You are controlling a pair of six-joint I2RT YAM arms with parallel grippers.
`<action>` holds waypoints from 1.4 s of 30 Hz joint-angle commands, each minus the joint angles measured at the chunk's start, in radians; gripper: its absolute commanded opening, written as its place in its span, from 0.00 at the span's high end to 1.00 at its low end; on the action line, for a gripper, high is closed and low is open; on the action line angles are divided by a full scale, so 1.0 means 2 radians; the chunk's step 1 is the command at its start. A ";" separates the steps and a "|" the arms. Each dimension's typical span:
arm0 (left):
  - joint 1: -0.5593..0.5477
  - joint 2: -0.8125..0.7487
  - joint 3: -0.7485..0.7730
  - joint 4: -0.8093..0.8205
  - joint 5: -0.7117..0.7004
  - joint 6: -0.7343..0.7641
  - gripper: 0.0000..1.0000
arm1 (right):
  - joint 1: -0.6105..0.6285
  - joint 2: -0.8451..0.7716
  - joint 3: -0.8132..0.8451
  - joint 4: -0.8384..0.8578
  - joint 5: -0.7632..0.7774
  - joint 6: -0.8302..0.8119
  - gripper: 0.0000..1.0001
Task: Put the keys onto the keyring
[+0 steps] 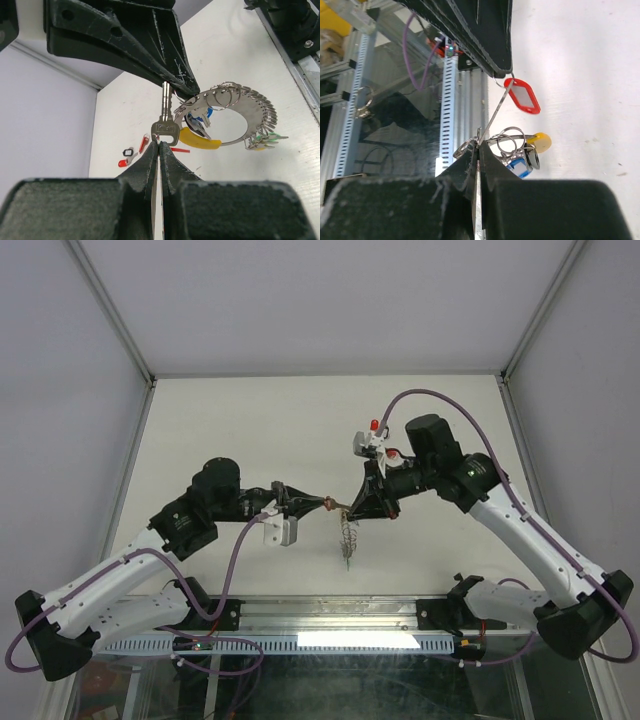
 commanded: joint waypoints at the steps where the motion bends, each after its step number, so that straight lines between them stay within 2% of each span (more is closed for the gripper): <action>1: -0.003 -0.001 0.003 0.037 -0.028 -0.038 1.00 | 0.011 -0.041 0.023 0.013 0.059 -0.020 1.00; 9: 0.013 -0.011 0.004 0.028 -0.039 -0.047 1.00 | 0.059 -0.101 -0.004 0.031 0.220 -0.074 1.00; 12: 0.017 -0.017 0.005 0.023 -0.013 -0.044 1.00 | 0.071 -0.111 -0.005 0.046 0.236 -0.082 1.00; 15: 0.017 -0.014 0.009 0.021 0.044 -0.042 1.00 | 0.084 -0.112 -0.008 0.070 0.247 -0.097 1.00; 17: 0.017 -0.005 0.017 0.011 0.083 -0.040 1.00 | 0.097 -0.107 -0.004 0.076 0.261 -0.115 1.00; 21: 0.017 0.010 0.034 -0.011 0.118 -0.030 1.00 | 0.129 -0.095 0.003 0.072 0.268 -0.170 1.00; 30: 0.017 0.022 0.060 -0.040 0.125 -0.035 1.00 | 0.225 -0.098 -0.011 0.093 0.382 -0.233 1.00; 42: 0.017 0.031 0.067 -0.051 0.138 -0.039 1.00 | 0.251 -0.098 -0.004 0.087 0.432 -0.255 1.00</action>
